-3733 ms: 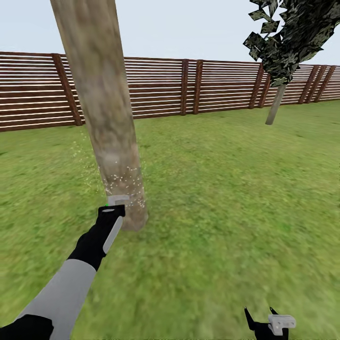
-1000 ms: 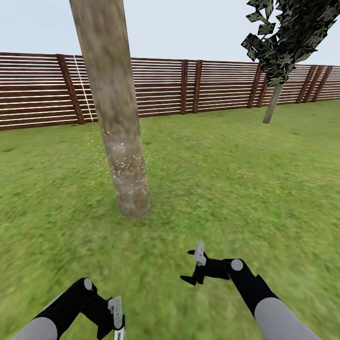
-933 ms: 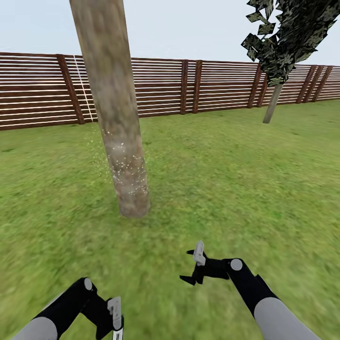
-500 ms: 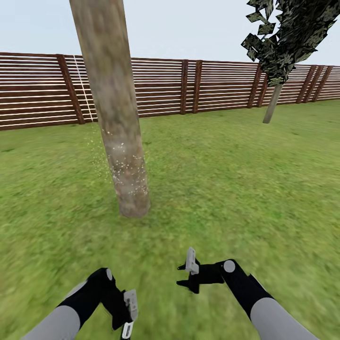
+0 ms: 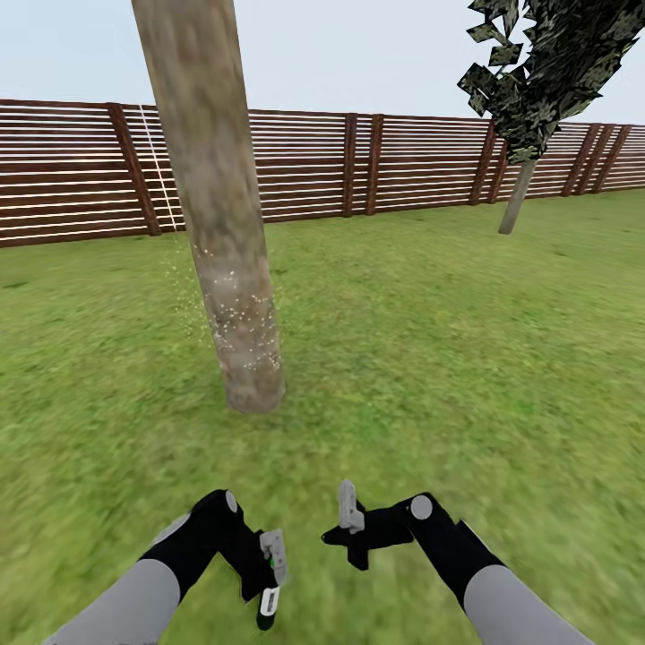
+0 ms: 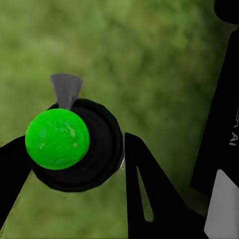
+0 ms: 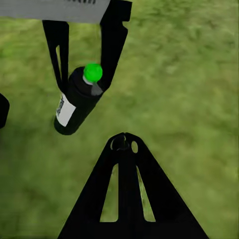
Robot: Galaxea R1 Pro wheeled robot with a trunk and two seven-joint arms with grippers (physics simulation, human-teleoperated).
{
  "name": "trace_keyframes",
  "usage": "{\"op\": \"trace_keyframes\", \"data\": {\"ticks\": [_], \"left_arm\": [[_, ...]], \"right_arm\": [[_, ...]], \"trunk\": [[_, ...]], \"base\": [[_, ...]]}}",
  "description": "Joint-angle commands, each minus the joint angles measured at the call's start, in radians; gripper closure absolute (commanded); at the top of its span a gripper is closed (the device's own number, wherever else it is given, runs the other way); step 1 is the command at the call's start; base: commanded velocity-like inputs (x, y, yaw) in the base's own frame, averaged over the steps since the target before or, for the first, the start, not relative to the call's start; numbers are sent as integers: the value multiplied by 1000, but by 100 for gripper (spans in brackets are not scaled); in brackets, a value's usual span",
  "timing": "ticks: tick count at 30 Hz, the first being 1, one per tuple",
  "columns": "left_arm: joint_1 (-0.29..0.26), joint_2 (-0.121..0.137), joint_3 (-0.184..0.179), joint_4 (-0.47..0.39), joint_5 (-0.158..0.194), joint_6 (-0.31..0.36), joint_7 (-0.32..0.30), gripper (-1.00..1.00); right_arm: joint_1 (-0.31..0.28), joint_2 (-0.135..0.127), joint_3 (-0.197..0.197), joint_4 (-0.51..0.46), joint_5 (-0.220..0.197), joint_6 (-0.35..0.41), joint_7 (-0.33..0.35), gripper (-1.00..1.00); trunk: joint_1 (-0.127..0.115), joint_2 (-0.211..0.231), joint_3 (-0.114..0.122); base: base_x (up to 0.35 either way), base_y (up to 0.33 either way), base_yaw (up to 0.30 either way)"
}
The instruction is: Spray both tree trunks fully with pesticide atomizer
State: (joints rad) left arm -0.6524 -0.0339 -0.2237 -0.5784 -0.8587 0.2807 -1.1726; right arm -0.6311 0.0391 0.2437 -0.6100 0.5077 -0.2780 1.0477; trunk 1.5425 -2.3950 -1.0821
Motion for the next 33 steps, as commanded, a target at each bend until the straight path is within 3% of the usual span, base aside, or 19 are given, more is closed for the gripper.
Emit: {"op": "trace_keyframes", "data": {"ticks": [1,7,14,19,33], "left_arm": [[-4,-8,0,0,-1,0,0,100],[-7,-32,0,0,-1,-2,-1,100],[-8,-36,3,-1,14,-20,-14,100],[-9,-36,4,0,74,-75,-15,100],[-33,-66,8,0,80,-76,-13,100]], "right_arm": [[0,0,8,0,0,0,5,100],[-1,2,12,-2,0,0,9,100],[0,2,13,-2,0,0,9,100],[-1,2,13,-2,0,-1,9,100],[-1,2,13,-2,0,-1,9,100]], "trunk": [[0,0,0],[0,0,0],[0,0,0],[0,0,0],[0,0,0]], "base": [[0,0,0],[0,0,0],[0,0,0],[0,0,0],[0,0,0]]}}
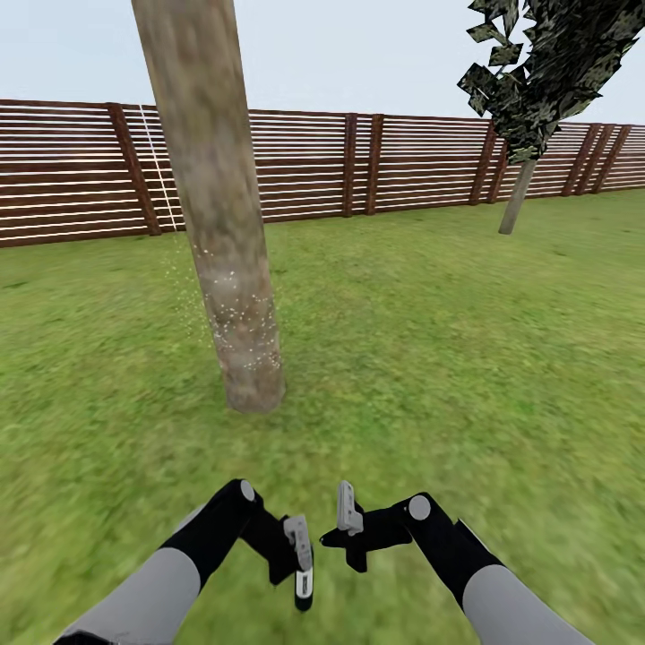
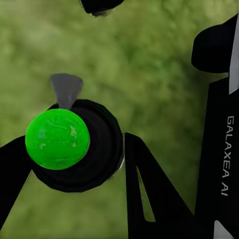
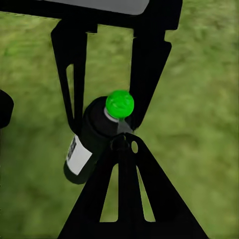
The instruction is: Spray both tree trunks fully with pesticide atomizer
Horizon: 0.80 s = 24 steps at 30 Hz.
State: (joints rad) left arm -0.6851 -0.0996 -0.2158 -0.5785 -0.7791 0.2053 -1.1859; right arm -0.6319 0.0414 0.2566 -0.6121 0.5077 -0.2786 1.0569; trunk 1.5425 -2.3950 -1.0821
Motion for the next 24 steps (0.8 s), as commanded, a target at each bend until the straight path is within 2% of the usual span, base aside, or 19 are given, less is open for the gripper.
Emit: {"op": "trace_keyframes", "data": {"ticks": [1,6,14,18,24], "left_arm": [[-1,0,1,0,0,0,0,100],[-2,-1,2,2,0,-1,-1,100],[-2,-14,2,12,-1,-3,-6,100],[-3,-29,-2,11,-2,-3,-5,100],[-4,-32,-2,4,0,-1,-6,100]], "right_arm": [[1,0,0,0,0,0,0,100],[0,0,0,0,0,0,0,100],[0,0,0,0,0,0,0,100],[1,0,0,0,0,0,0,100],[1,0,0,0,0,0,0,100]], "trunk": [[0,0,0],[0,0,0],[0,0,0],[0,0,0],[0,0,0]], "base": [[0,0,0],[0,0,0],[0,0,0],[0,0,0],[0,0,0]]}}
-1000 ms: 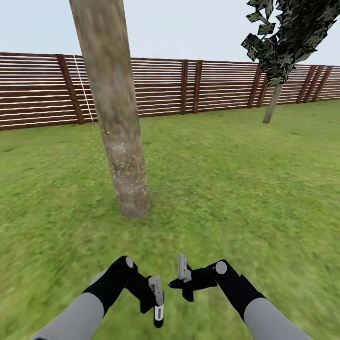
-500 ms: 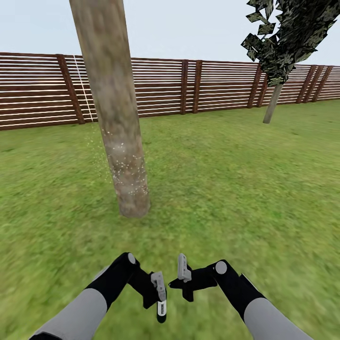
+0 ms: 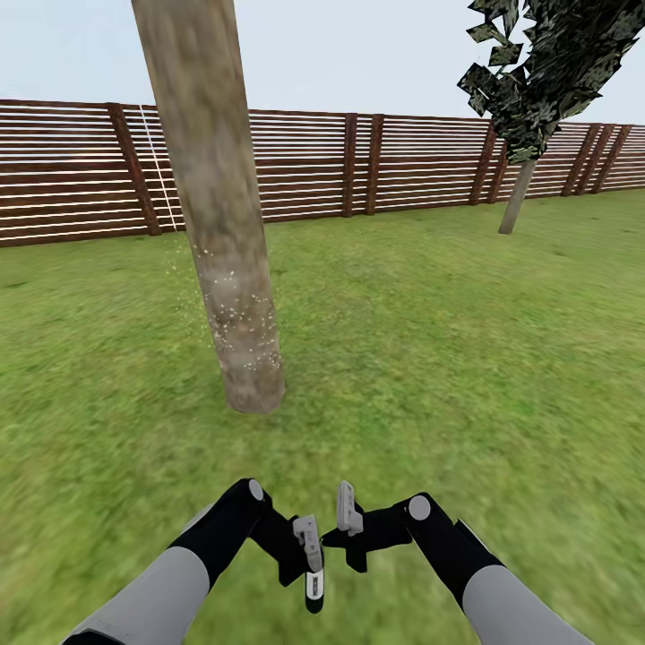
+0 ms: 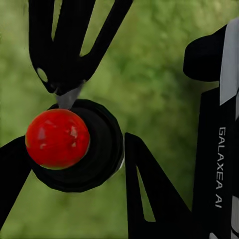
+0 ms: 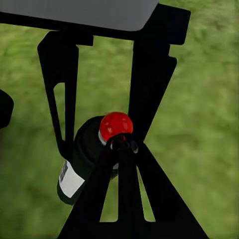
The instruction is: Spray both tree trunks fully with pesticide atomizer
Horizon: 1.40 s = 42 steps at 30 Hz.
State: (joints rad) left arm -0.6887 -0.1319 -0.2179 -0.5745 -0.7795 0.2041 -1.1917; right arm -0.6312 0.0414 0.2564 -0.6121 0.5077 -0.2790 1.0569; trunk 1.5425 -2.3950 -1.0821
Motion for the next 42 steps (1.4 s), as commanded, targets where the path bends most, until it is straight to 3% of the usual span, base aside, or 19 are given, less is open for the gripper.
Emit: {"op": "trace_keyframes", "data": {"ticks": [1,6,11,23,24,29,31,32,33,34,35,36,37,38,39,40,42], "left_arm": [[0,0,0,0,0,0,0,100],[0,2,0,2,-1,-1,0,100],[0,23,-2,10,-10,-2,0,100],[-14,213,2,-1,-9,6,0,100],[-14,225,3,0,-7,6,0,100],[-7,237,9,10,-4,13,15,100],[-4,236,56,10,-4,14,47,100],[-3,235,94,10,-4,14,90,100],[-1,234,170,12,-3,14,168,100],[0,235,259,13,-3,13,238,100],[1,235,306,13,-3,12,277,100],[5,236,358,13,-2,8,325,100],[26,236,438,14,-2,3,400,100],[48,236,500,13,-1,-3,456,100],[76,235,590,14,0,-35,521,100],[96,235,651,14,0,-85,550,100],[145,235,783,15,0,-204,581,100]], "right_arm": [[0,0,0,0,0,0,0,100],[0,0,0,0,0,0,0,100],[0,0,1,0,0,0,0,100],[1,-2,0,0,0,0,0,100],[1,-2,0,0,0,0,0,-100],[1,-4,-8,6,-3,-3,-6,-100],[1,-10,-8,13,-4,-6,-59,-100],[2,-12,-8,23,-5,-6,-125,-100],[3,-13,-10,79,-8,-7,-242,-100],[4,-14,-44,180,-17,-8,-376,-100],[4,-14,-92,247,-20,-8,-461,-100],[4,-15,-156,311,-22,-14,-556,-100],[5,-21,-241,371,-23,-41,-670,-100],[5,-32,-287,396,-23,-75,-727,-100],[10,-45,-325,411,-24,-127,-775,-100],[25,-52,-344,416,-24,-160,-810,-100],[119,-64,-407,421,-24,-288,-967,-100]], "trunk": [[0,0,0],[0,0,0],[0,0,0],[0,0,0],[0,0,0],[0,0,0],[0,0,0],[0,0,0],[0,0,0],[0,0,0],[0,0,0],[0,0,0],[0,0,0],[0,0,0],[0,0,0],[0,0,0],[0,0,0]], "base": [[0,0,0],[0,0,0],[0,0,0],[0,0,0],[0,0,0],[0,0,0],[0,0,0],[0,0,0],[0,0,0],[0,0,0],[0,0,0],[0,0,0],[0,0,0],[0,0,0],[0,0,0],[0,0,0],[0,0,0]]}}
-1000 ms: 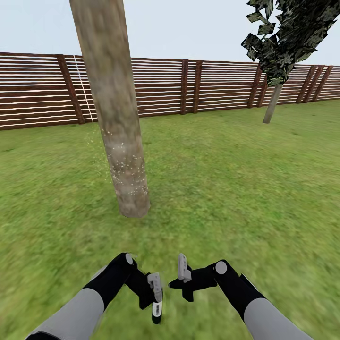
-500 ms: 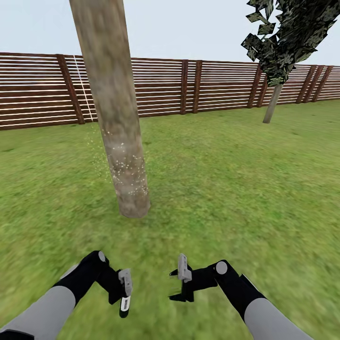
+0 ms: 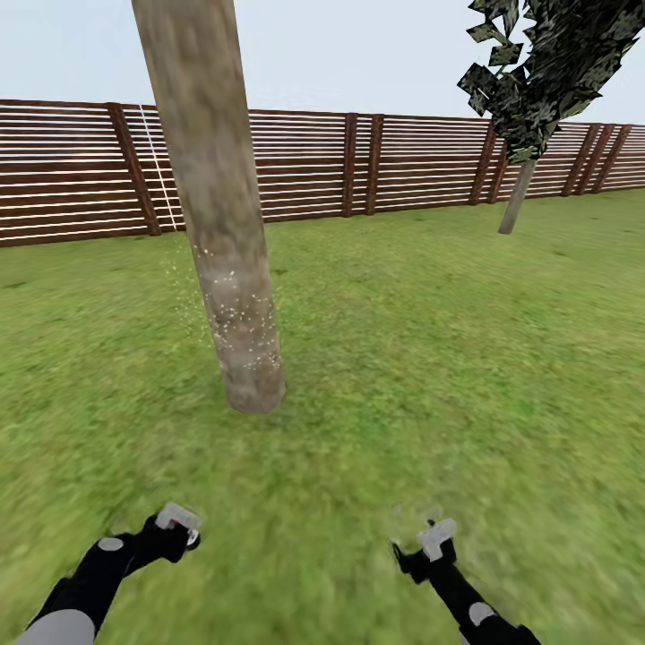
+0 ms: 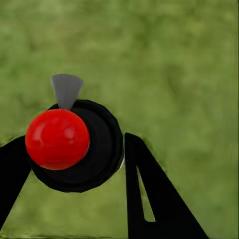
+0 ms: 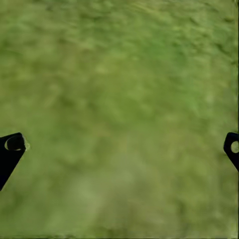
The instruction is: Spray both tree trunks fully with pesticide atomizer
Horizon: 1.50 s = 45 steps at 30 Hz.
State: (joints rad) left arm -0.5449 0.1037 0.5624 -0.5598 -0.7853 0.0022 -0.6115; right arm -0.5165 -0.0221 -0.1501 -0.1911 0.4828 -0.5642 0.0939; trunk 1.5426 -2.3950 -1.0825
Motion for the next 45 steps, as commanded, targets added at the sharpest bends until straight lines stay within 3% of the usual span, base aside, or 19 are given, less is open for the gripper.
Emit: {"op": "trace_keyframes", "data": {"ticks": [1,2,3,6,8,9,11,14,15,18,22,28,32,36,45], "left_arm": [[22,0,113,0,6,-35,25,100],[27,-1,154,1,7,-41,35,100],[47,-2,239,15,6,-59,46,100],[100,-5,319,39,5,-173,95,100],[123,-10,348,57,7,-214,211,100],[127,-10,355,85,7,-249,271,100],[129,-10,358,128,5,-278,329,100],[132,-10,359,160,5,-292,382,100],[138,-10,359,161,6,-293,383,100],[159,-11,361,161,9,-298,384,100],[160,-8,365,161,54,-298,384,100],[162,-7,366,162,61,-298,384,100],[180,-6,366,162,101,-298,384,100],[181,-6,366,162,105,-298,384,100],[183,-6,366,162,106,-298,384,100]], "right_arm": [[69,-3,-19,3,0,-106,-102,-100],[85,-3,-22,3,0,-135,-123,-100],[108,-6,-25,3,1,-192,-148,-100],[122,-39,-28,4,1,-230,-166,-100],[127,-72,-29,54,-5,-234,-167,-100],[129,-74,-29,76,-26,-235,-167,-100],[130,-73,-29,87,-75,-235,-167,-100],[131,-67,-28,95,-192,-235,-168,-100],[131,-66,-28,96,-197,-235,-168,-100],[131,-65,-26,122,-201,-235,-167,-100],[131,-65,-26,129,-202,-235,-167,-100],[131,-65,-26,141,-202,-234,-167,-100],[190,-53,-26,153,-199,-249,-168,-100],[212,-52,-26,154,-198,-313,-165,-100],[216,-50,-25,171,-198,-313,-163,-100]], "trunk": [[0,0,0],[0,0,0],[0,0,0],[0,0,0],[0,0,0],[0,0,0],[0,0,0],[0,0,0],[0,0,0],[-4,7,3],[-19,35,16],[-42,77,35],[-58,105,47],[-73,133,60],[-81,147,66]], "base": [[0,0,0],[0,0,0],[0,0,0],[0,0,0],[0,0,0],[0,0,0],[0,0,0],[0,0,0],[0,0,0],[0,0,0],[0,0,0],[0,0,0],[0,0,0],[0,0,0],[0,0,0]]}}
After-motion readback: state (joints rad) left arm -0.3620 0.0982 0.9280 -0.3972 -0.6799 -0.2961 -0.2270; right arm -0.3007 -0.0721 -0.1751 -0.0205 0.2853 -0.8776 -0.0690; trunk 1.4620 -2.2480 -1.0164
